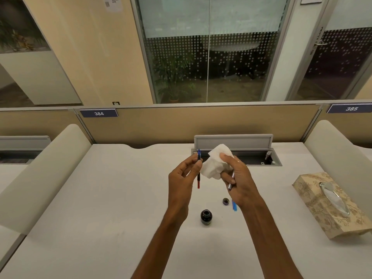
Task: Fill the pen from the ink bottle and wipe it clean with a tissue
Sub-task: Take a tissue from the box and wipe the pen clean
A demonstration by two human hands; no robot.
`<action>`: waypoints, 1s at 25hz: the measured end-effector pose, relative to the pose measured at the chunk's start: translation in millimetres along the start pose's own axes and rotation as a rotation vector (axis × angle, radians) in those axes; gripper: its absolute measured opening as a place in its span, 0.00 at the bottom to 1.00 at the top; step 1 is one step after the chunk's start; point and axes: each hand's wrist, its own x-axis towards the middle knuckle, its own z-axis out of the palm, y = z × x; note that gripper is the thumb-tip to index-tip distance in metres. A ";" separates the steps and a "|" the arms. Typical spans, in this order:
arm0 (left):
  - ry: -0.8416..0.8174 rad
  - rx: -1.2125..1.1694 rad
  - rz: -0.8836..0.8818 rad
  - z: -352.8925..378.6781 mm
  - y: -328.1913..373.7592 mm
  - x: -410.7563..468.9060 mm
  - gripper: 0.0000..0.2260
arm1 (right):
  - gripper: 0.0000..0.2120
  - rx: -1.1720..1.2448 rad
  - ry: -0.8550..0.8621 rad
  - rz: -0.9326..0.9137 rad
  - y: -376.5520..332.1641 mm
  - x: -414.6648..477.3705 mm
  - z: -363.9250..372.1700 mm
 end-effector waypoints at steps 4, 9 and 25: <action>0.032 0.058 0.006 2.4 -2.9 -3.4 0.14 | 0.09 0.001 0.070 -0.032 6.9 4.1 -1.0; -0.168 0.170 -0.010 6.3 -8.8 -11.9 0.11 | 0.17 0.334 0.095 0.047 14.3 8.2 -0.4; -0.366 0.210 -0.089 3.6 -10.7 -2.3 0.12 | 0.16 0.110 0.150 -0.076 23.3 10.9 18.7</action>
